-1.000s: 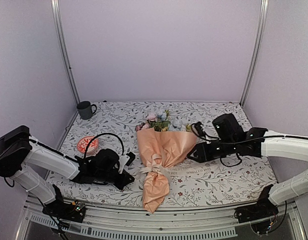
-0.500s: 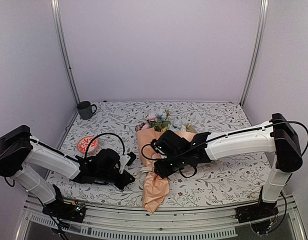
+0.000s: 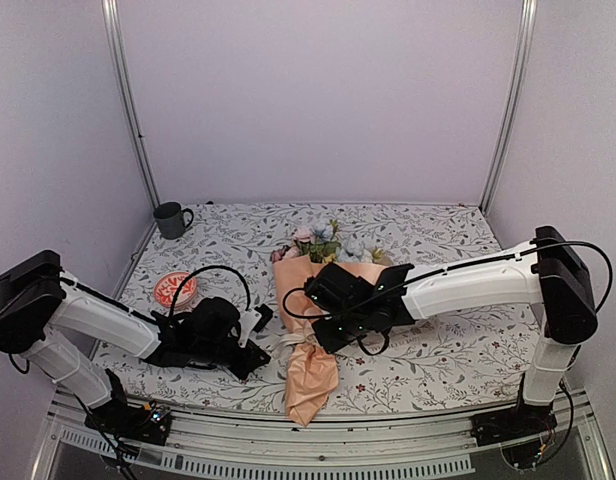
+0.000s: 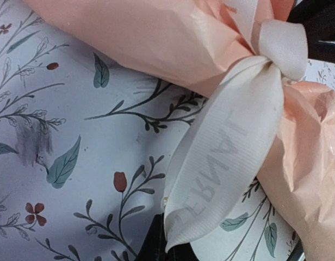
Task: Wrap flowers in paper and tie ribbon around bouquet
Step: Adjust the ribbon on the folded bouquet.
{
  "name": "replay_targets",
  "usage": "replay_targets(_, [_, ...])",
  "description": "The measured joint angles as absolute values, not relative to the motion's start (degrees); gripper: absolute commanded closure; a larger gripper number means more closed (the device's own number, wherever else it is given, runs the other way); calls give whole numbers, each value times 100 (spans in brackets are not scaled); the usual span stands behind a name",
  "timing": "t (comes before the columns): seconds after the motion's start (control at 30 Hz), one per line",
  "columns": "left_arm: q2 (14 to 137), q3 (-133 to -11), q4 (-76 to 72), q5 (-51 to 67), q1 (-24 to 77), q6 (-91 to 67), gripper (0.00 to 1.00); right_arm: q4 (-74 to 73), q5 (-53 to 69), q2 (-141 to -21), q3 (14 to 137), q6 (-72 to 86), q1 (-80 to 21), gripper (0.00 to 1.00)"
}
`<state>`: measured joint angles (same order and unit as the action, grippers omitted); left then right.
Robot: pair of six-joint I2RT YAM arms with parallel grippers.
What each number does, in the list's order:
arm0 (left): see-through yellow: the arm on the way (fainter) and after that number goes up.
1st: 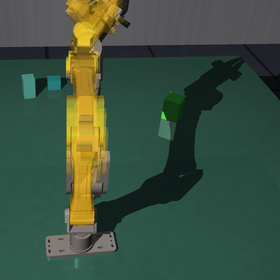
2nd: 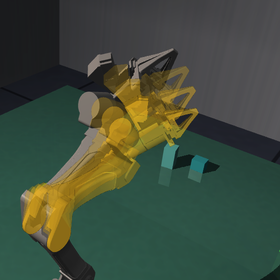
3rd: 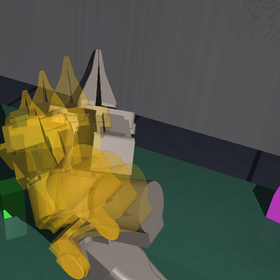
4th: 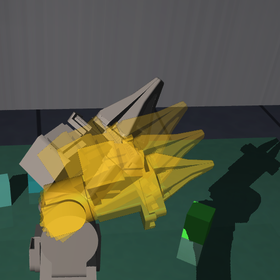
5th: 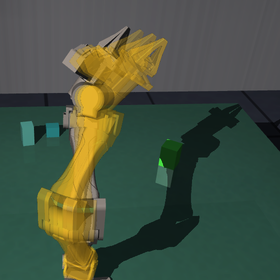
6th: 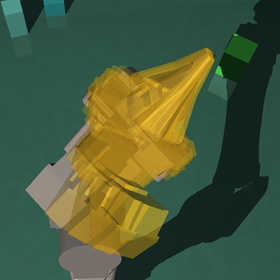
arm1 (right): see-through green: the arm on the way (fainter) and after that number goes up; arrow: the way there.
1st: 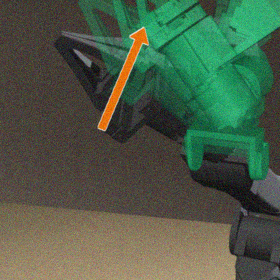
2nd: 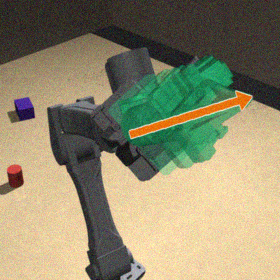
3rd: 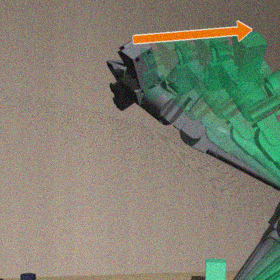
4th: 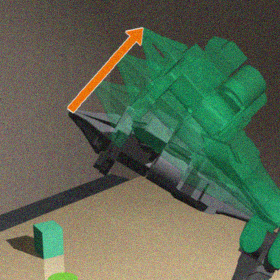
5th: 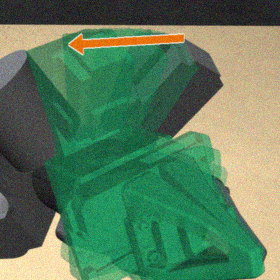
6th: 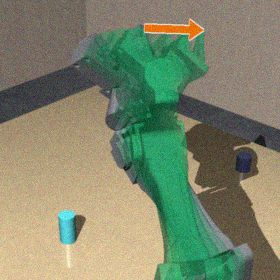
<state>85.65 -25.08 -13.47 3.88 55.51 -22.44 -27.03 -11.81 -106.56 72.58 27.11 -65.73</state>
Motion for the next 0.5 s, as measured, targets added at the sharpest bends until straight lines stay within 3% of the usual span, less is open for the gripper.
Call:
replay_targets(0.07, [8565,-2508,-1347,388,5548,-2235,100,-2703,-1192,-10678,7271,2696,-6573,100])
replay_targets(0.5, [8593,-2508,-1387,390,5551,-2220,100,-2609,-676,-10392,7175,2569,-6573,100])
